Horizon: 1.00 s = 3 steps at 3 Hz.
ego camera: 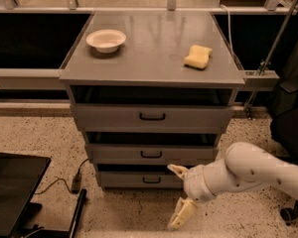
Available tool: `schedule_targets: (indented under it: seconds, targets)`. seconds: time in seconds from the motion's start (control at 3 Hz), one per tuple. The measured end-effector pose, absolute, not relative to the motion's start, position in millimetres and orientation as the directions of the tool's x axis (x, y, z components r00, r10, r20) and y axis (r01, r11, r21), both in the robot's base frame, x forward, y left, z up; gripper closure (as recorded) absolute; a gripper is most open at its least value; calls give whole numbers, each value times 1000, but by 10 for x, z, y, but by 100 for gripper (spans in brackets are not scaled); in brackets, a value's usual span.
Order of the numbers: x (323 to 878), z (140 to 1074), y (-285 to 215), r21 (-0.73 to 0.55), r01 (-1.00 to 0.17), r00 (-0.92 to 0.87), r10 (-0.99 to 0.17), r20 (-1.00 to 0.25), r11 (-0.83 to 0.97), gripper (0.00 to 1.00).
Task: Open middle drawer
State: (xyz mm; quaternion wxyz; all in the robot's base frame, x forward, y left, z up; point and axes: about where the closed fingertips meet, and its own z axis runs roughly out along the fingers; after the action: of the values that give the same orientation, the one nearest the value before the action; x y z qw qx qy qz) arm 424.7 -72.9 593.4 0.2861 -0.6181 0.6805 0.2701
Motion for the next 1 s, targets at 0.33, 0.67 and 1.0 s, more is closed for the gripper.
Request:
schedule_targets:
  seconds: [0.33,0.67,1.0]
  targets:
    - [4554,5278,-368,22,-995,-81,-674,-735,96,0]
    - [4548,5183,-297,33,-995,-88,-668,-739,95,0]
    - [4516,5152,-287,32,-994,-95,-676,-731,106,0]
